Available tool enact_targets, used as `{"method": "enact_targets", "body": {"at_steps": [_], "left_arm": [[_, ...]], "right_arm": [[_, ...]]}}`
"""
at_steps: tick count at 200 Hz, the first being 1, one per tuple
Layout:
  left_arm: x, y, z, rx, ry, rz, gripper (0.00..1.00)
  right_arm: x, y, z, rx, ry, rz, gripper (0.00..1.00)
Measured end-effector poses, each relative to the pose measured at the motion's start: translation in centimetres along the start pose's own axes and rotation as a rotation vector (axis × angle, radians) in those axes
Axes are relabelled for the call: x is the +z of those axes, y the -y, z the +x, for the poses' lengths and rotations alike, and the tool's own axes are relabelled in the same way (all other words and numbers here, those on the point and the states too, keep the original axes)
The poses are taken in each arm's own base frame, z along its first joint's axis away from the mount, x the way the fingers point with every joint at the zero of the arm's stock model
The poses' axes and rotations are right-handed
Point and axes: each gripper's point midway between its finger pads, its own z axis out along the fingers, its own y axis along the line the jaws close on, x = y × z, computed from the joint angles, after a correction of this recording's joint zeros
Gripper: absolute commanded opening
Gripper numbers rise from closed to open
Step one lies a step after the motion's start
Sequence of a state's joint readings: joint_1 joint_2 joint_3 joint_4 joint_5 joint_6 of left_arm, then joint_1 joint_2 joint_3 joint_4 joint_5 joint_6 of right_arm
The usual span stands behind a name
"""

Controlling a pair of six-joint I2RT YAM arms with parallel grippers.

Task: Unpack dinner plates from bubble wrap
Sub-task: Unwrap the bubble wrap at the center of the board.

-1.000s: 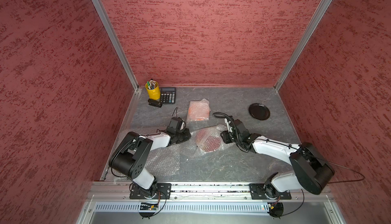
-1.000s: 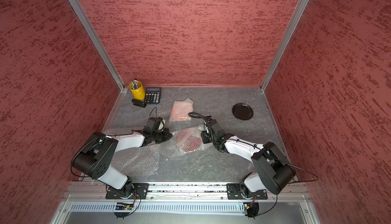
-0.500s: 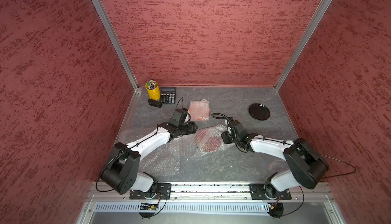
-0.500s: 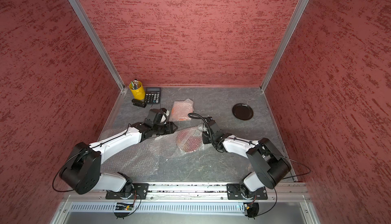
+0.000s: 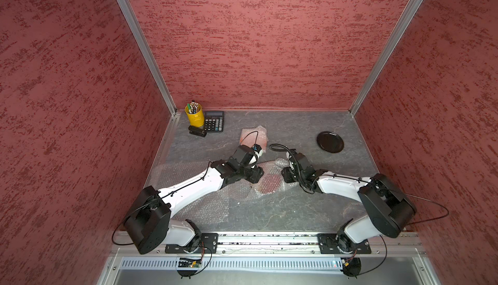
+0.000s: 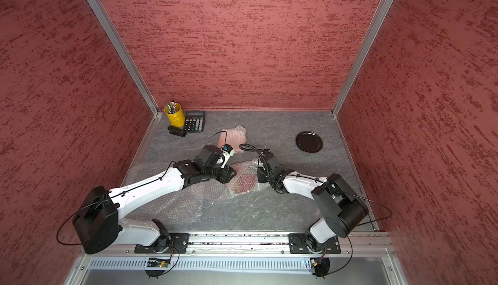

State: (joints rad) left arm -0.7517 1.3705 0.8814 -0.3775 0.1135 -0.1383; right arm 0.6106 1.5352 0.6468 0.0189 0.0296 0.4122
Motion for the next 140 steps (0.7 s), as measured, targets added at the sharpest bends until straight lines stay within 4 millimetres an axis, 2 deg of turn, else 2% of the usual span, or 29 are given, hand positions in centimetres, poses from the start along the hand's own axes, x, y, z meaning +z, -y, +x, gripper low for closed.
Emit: {"method": "enact_targets", "body": {"at_steps": [46,83,140], "left_arm": [[0.4,0.8,1.8,0.137,-0.051,0.004,0.56],[1.7,1.3,3.4,0.202,-0.106,-0.021,0.55],[3.5,0.5,5.6,0.274,-0.204,-0.130,0.43]], "right_arm": [[0.1,0.0,0.1,0.003,-0.003,0.001,0.45],[0.1,0.0,0.1,0.003,-0.002,0.001,0.45],[0.1,0.0,0.1,0.005,-0.002,0.000,0.45]]}}
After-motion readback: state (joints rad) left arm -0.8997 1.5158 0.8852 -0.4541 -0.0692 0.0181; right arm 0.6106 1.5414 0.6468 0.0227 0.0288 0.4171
